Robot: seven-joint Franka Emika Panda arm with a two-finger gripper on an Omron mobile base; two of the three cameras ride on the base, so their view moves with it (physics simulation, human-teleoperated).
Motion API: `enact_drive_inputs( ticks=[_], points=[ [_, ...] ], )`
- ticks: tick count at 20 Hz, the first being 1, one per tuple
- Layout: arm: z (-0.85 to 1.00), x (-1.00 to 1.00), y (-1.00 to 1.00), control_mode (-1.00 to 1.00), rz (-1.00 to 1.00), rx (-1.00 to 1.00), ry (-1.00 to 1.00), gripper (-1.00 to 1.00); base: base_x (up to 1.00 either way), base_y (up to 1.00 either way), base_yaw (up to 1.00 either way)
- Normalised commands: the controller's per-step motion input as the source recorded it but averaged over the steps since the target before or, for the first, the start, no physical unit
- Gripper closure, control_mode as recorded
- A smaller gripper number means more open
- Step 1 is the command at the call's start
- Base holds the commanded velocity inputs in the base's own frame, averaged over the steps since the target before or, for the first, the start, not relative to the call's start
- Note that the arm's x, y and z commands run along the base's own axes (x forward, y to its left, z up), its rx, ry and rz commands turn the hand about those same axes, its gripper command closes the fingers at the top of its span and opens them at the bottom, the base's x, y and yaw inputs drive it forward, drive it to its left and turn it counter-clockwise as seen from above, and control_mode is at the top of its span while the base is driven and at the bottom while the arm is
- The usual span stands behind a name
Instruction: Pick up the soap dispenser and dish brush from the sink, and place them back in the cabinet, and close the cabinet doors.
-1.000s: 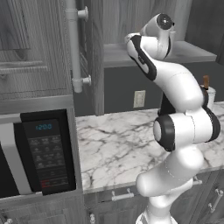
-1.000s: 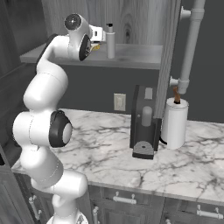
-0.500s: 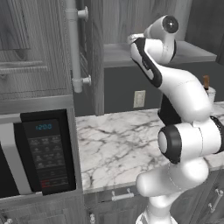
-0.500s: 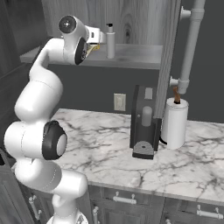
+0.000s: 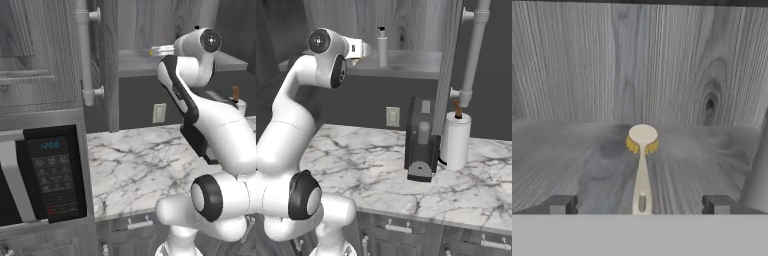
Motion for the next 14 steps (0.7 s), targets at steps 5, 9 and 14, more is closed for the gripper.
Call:
enact_drive_inputs(
  ticks=[5,9,14],
  points=[
    [0.10,-0.70,0.00,-1.00,0.00,0.00,-0.05,-1.00,0.00,0.00,0.00],
    [0.02,-0.68,0.00,-1.00,0.00,0.00,-0.03,-1.00,0.00,0.00,0.00],
    [0.06,-0.50,0.00,-1.00,0.00,0.00,-0.01,-1.00,0.00,0.00,0.00]
  ],
)
